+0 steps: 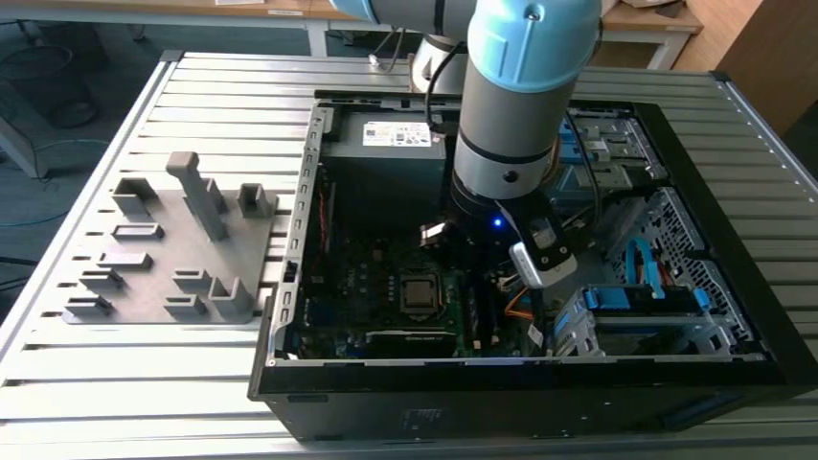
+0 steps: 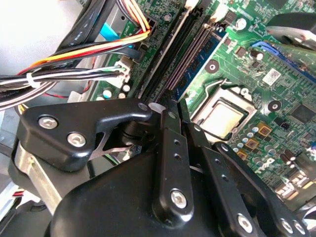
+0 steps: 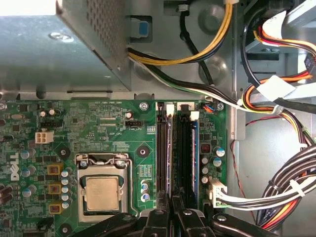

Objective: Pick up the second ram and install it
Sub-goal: 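Insert the second ram into the second slot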

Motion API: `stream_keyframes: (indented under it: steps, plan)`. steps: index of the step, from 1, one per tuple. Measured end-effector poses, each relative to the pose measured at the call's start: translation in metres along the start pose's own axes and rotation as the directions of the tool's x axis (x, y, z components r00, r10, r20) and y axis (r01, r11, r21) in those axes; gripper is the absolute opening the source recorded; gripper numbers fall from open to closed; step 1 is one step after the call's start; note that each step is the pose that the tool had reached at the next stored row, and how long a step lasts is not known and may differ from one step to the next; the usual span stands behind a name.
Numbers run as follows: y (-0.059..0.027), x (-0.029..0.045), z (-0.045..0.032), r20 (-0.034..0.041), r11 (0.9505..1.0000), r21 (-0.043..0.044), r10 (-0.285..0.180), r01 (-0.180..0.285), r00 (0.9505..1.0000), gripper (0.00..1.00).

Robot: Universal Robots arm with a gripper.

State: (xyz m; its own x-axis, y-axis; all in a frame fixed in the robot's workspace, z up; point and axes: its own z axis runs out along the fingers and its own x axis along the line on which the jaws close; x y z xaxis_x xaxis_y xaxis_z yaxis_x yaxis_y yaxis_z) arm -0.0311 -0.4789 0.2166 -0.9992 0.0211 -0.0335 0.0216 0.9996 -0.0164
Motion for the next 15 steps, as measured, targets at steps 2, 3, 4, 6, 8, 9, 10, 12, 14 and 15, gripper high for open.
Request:
stream_keyframes:
  steps: [2,3,4,6,8,9,10,12,14,15]
  plan:
    - [0.0000,0.0000,0.0002,0.0001,1.0000,-0.0001,-0.010,0.010,1.0000,0.14]
    - [0.0000,0.0000,0.0003,0.0001,0.9999,-0.0003,-0.014,0.014,0.9999,0.14]
    - [0.0000,0.0000,0.0005,0.0002,0.9998,-0.0004,-0.018,0.018,0.9998,0.14]
    - [0.0001,0.0000,0.0010,0.0003,0.9998,-0.0006,-0.018,0.018,0.9998,0.14]
    - [0.0001,0.0000,0.0018,0.0002,0.9998,-0.0006,-0.018,0.018,0.9998,0.14]
    - [0.0001,0.0000,0.0020,0.0002,0.9998,-0.0004,-0.018,0.018,0.9998,0.14]
    - [0.0001,0.0000,0.0023,0.0001,0.9998,-0.0004,-0.018,0.018,0.9998,0.14]
    - [0.0001,0.0001,0.0028,0.0002,0.9998,-0.0005,-0.018,0.018,0.9998,0.14]
    - [0.0001,-0.0002,0.0031,0.0002,0.9998,-0.0006,-0.019,0.019,0.9998,0.14]
    - [0.0002,-0.0004,0.0034,0.0003,0.9998,-0.0007,-0.019,0.019,0.9998,0.14]
